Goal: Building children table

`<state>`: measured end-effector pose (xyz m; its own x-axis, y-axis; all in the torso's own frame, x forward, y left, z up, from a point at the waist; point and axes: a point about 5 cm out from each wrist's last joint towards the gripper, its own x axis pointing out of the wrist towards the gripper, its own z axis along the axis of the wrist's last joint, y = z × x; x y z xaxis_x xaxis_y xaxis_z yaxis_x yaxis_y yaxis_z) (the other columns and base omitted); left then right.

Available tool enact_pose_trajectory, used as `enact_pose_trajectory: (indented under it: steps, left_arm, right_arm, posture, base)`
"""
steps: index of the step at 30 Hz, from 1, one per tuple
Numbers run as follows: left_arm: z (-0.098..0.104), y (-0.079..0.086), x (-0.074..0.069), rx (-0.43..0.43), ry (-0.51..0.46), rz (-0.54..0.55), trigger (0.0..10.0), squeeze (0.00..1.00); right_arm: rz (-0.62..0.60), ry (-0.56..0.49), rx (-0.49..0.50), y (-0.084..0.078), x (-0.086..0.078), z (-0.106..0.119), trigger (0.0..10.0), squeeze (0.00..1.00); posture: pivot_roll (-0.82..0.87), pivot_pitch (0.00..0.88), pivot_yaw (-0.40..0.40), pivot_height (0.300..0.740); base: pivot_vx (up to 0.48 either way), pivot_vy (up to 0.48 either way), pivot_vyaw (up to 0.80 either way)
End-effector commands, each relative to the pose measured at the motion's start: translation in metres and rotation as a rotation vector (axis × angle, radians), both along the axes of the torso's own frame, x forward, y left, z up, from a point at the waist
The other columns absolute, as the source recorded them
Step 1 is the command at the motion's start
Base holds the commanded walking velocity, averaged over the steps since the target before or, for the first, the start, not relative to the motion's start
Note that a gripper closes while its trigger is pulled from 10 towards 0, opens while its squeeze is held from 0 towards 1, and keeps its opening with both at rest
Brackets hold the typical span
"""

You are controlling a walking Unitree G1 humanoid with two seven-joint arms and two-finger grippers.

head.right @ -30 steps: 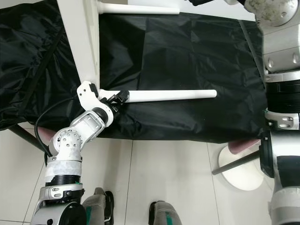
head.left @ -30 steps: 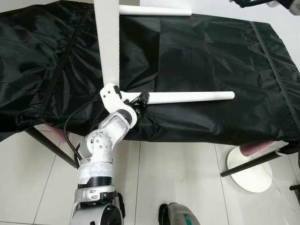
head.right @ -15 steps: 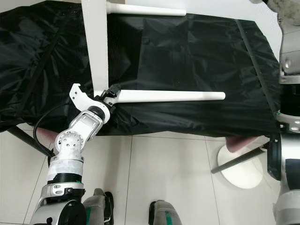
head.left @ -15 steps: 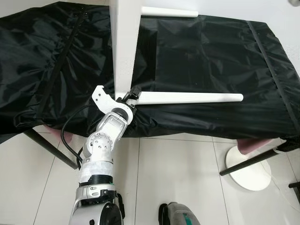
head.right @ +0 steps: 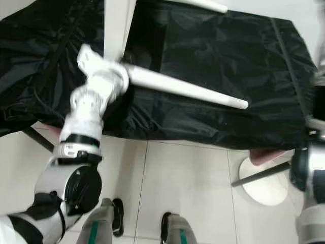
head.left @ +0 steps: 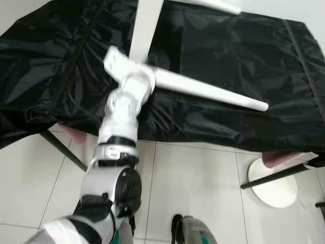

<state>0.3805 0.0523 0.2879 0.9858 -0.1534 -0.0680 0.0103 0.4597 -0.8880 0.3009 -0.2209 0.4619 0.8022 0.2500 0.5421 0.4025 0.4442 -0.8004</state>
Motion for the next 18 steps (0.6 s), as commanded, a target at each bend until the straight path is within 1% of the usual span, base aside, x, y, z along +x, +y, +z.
enact_pose_trajectory:
  steps: [1,2,5,6,7,8,9,12,13,14,15,16,17,18]
  left_arm:
    - [0.03,-0.069,-0.025,-0.062,-0.172,-0.266,0.0,0.0]
    - [0.03,-0.069,-0.025,-0.062,-0.172,-0.266,0.0,0.0]
    - [0.042,-0.066,-0.023,-0.058,-0.206,-0.259,0.0,0.0]
    - [0.042,-0.066,-0.023,-0.058,-0.206,-0.259,0.0,0.0]
    - [0.051,-0.064,-0.023,-0.043,-0.232,-0.255,0.0,0.0]
    - [0.051,-0.064,-0.023,-0.043,-0.232,-0.255,0.0,0.0]
    - [0.055,-0.064,-0.022,-0.032,-0.244,-0.253,0.0,0.0]
    - [0.077,-0.066,-0.023,0.017,-0.297,-0.246,0.0,0.0]
    - [0.077,-0.066,-0.023,0.017,-0.297,-0.246,0.0,0.0]
    - [0.082,-0.065,-0.023,0.025,-0.31,-0.242,0.0,0.0]
    - [0.091,-0.064,-0.026,0.041,-0.352,-0.234,0.0,0.0]
    - [0.095,-0.064,-0.028,0.05,-0.376,-0.231,0.0,0.0]
    - [0.095,-0.064,-0.028,0.05,-0.376,-0.231,0.0,0.0]
    - [0.101,-0.064,-0.031,0.061,-0.422,-0.224,0.0,0.0]
  right_arm:
    - [0.125,-0.042,0.033,0.019,-0.003,0.005,10.0,0.0]
    - [0.125,-0.042,0.033,0.019,-0.003,0.005,10.0,0.0]
    - [0.121,-0.046,0.043,0.018,-0.002,0.005,10.0,0.0]
    - [0.121,-0.046,0.043,0.018,-0.002,0.005,10.0,0.0]
    - [0.118,-0.049,0.057,0.017,-0.002,0.004,10.0,0.0]
    - [0.118,-0.049,0.057,0.017,-0.002,0.004,10.0,0.0]
    - [0.116,-0.05,0.065,0.016,-0.001,0.004,10.0,0.0]
    - [0.117,-0.08,0.124,0.014,0.0,0.003,10.0,0.0]
    - [0.117,-0.08,0.124,0.014,0.0,0.003,10.0,0.0]
    - [0.12,-0.09,0.14,0.013,0.001,0.003,10.0,0.0]
    - [0.107,-0.122,0.172,0.011,0.0,0.003,10.0,0.0]
    - [0.096,-0.141,0.187,0.01,-0.001,0.004,10.0,0.0]
    - [0.096,-0.141,0.187,0.01,-0.001,0.004,10.0,0.0]
    - [0.074,-0.177,0.198,0.008,-0.003,0.005,10.0,0.0]
  posture:
    - [-0.12,0.183,-0.006,0.74]
    - [-0.12,0.183,-0.006,0.74]
    - [-0.12,0.182,-0.006,0.74]
    - [-0.12,0.182,-0.006,0.74]
    - [-0.11,0.182,-0.009,0.74]
    - [-0.11,0.182,-0.009,0.74]
    - [-0.11,0.182,-0.009,0.74]
    - [-0.1,0.177,-0.01,0.74]
    - [-0.1,0.177,-0.01,0.74]
    - [-0.1,0.177,-0.01,0.74]
    - [-0.1,0.175,-0.01,0.74]
    - [-0.1,0.176,-0.01,0.74]
    - [-0.1,0.176,-0.01,0.74]
    - [-0.1,0.176,-0.011,0.74]
  base:
    - [0.0,0.0,0.0]
    - [0.0,0.0,0.0]
    - [0.0,0.0,0.0]
    - [0.0,0.0,0.0]
    - [0.0,0.0,0.0]
    - [0.0,0.0,0.0]
    - [0.0,0.0,0.0]
    - [0.0,0.0,0.0]
    - [0.0,0.0,0.0]
    - [0.0,0.0,0.0]
    - [0.0,0.0,0.0]
    - [0.0,0.0,0.0]
    - [0.0,0.0,0.0]
    - [0.0,0.0,0.0]
